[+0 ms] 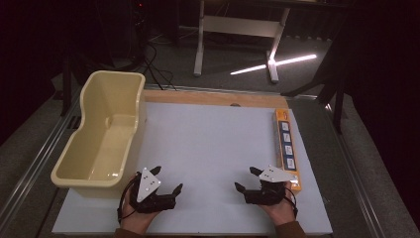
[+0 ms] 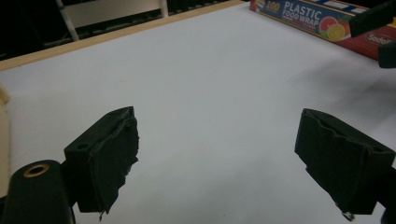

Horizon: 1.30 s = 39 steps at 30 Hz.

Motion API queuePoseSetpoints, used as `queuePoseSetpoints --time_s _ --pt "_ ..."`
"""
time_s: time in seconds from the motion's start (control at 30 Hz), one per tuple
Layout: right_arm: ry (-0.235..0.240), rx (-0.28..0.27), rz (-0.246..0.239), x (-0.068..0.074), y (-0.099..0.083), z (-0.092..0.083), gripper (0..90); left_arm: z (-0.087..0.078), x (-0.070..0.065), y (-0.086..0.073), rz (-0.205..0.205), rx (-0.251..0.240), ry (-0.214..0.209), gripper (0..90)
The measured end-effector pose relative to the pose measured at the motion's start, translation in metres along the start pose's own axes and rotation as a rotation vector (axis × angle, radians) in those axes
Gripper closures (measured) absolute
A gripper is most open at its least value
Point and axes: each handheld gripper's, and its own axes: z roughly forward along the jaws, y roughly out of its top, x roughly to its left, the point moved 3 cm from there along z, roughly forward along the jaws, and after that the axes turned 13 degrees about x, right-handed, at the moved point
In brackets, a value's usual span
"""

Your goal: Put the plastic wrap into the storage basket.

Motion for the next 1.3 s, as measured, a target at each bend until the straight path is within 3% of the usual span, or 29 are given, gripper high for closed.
queuePoseSetpoints --time_s 0.43,0.87,1.03,1.3 --pt "0.027 0.002 0.001 0.003 0.003 0.003 20.3 -0.004 0.006 -0.001 -0.027 -0.018 0.030 12.8" --pt "0.023 -0.001 0.001 0.001 0.015 -0.004 19.2 -0.004 0.007 -0.001 -0.037 -0.019 0.024 12.9" --pt "-0.004 0.010 0.020 -0.012 0.029 -0.009 19.2 -0.005 0.006 -0.001 -0.034 -0.024 0.031 13.0" --pt "-0.043 0.038 0.006 -0.028 0.045 -0.015 19.2 -0.005 0.006 -0.001 -0.031 -0.021 0.035 12.8"
